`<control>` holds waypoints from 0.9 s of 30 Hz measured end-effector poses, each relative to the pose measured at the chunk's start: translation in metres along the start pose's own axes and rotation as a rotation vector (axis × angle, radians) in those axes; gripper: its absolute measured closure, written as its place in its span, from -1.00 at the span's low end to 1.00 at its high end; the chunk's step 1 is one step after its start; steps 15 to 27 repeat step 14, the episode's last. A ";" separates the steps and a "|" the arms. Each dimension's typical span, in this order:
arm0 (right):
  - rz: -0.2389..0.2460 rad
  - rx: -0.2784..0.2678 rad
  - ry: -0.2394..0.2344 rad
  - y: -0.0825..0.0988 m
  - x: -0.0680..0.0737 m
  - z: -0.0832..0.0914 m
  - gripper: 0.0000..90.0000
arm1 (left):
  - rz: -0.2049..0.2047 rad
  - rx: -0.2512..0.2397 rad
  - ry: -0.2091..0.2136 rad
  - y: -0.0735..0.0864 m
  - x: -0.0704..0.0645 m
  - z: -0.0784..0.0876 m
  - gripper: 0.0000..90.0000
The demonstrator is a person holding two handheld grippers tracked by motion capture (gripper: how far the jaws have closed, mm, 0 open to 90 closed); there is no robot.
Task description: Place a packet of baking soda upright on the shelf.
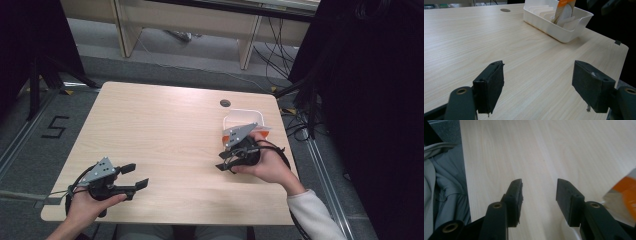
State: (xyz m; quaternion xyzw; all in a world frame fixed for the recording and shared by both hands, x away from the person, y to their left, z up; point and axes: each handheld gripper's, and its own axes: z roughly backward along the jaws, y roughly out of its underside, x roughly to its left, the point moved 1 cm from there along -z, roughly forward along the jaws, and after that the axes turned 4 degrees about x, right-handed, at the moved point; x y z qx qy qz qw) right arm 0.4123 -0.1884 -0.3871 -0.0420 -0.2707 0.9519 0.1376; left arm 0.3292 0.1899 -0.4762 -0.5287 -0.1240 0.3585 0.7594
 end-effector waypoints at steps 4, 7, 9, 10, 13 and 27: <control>-0.014 -0.001 -0.023 0.014 0.006 -0.020 0.26 | 0.002 0.006 -0.007 0.000 0.000 0.000 -0.45; -0.027 -0.006 -0.038 0.023 0.010 -0.032 0.23 | 0.026 0.008 -0.012 0.001 -0.001 -0.001 -0.46; -0.030 0.012 -0.055 0.028 0.013 -0.039 0.21 | 0.026 0.010 -0.013 0.002 -0.001 -0.001 -0.47; -0.027 0.020 -0.054 0.029 0.014 -0.042 0.20 | 0.026 0.010 -0.013 0.002 -0.001 -0.001 -0.47; -0.017 0.024 -0.055 0.030 0.015 -0.043 0.18 | 0.028 0.010 -0.010 0.002 0.000 -0.002 -0.47; -0.017 0.024 -0.055 0.030 0.016 -0.041 0.17 | 0.011 0.013 -0.006 0.001 0.000 -0.002 -0.48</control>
